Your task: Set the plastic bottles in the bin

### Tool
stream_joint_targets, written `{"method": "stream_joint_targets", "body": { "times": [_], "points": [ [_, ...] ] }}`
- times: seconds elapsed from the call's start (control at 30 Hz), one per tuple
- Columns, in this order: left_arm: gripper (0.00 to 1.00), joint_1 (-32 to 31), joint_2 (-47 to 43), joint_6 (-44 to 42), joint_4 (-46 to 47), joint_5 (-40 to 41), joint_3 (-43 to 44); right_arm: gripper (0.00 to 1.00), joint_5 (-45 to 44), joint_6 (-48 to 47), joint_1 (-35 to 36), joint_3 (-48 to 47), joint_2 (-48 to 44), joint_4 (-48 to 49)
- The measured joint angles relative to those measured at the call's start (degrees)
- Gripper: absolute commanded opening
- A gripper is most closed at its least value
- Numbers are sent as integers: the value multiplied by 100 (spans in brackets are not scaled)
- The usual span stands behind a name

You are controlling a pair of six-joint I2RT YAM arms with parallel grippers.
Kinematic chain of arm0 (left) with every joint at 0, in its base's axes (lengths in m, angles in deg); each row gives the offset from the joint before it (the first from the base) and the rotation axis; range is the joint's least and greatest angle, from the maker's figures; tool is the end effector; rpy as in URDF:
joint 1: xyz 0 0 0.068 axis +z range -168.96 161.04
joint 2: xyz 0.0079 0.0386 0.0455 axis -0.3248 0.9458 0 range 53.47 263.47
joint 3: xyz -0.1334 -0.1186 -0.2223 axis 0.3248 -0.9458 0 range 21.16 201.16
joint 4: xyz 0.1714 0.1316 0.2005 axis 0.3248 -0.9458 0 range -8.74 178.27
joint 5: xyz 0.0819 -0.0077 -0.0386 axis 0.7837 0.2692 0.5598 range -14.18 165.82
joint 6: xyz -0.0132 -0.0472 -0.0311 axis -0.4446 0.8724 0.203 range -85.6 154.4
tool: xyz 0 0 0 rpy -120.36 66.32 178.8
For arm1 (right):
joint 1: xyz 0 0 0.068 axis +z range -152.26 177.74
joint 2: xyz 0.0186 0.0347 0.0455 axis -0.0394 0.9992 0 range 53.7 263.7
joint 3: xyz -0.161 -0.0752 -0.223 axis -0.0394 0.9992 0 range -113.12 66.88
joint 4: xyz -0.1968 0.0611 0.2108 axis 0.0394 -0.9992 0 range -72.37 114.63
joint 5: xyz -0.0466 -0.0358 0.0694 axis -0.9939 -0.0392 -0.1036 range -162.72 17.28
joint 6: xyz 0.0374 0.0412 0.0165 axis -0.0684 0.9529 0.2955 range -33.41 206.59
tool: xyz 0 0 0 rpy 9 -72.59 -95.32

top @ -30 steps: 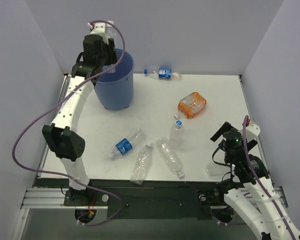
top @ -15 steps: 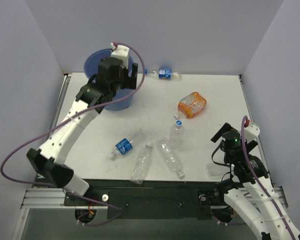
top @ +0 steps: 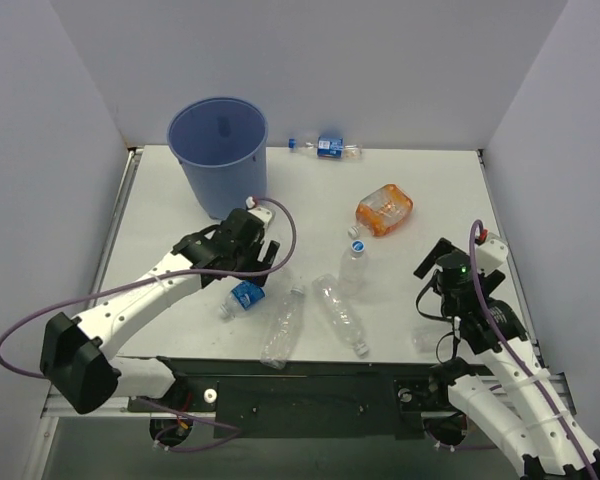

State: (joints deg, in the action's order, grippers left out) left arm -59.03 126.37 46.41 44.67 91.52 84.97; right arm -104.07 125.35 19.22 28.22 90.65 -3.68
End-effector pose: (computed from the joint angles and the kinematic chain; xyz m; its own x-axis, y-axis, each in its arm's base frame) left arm 0.2323 -0.1807 0.3022 -0.6981 0.3256 -0.6376 0.3568 0.9304 0.0845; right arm 0.1709 0.0440 0.2992 -0.2496 0.4764 -0.8430 0.3547 0.8551 0.3782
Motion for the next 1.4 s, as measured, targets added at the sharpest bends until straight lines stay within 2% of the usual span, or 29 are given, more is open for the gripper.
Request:
{"method": "stream_joint_targets", "body": {
  "times": [0.33, 0.53, 0.67, 0.73, 0.83, 0.97, 1.1, 1.2, 1.37, 1.4],
  "points": [
    [89, -133, 874, 85, 37, -566, -295, 96, 85, 0, 35, 42, 87, 96],
    [83, -212, 1449, 81, 313, -551, -415, 96, 85, 4, 37, 55, 162, 109],
    [72, -216, 1847, 68, 472, -391, -437, 96, 83, 4, 37, 57, 173, 111],
    [62, -216, 2002, 31, 540, -240, -431, 96, 83, 4, 37, 66, 173, 109],
    [39, -210, 2179, -37, 566, 20, -352, 96, 81, 2, 37, 66, 175, 111],
    [19, -227, 2243, -72, 522, 166, -162, 96, 76, 0, 37, 66, 190, 111],
    [16, -223, 2236, -142, 354, 313, 79, 96, 74, -4, 37, 66, 201, 111],
    [10, -223, 2157, -256, 79, 459, 496, 96, 72, -7, 37, 66, 210, 111],
    [9, -186, 1674, -496, -212, 564, 1692, 96, 74, -4, 37, 66, 212, 118],
    [7, -175, 1556, -549, -210, 566, 2020, 96, 72, -4, 37, 66, 216, 118]
  ]
}}
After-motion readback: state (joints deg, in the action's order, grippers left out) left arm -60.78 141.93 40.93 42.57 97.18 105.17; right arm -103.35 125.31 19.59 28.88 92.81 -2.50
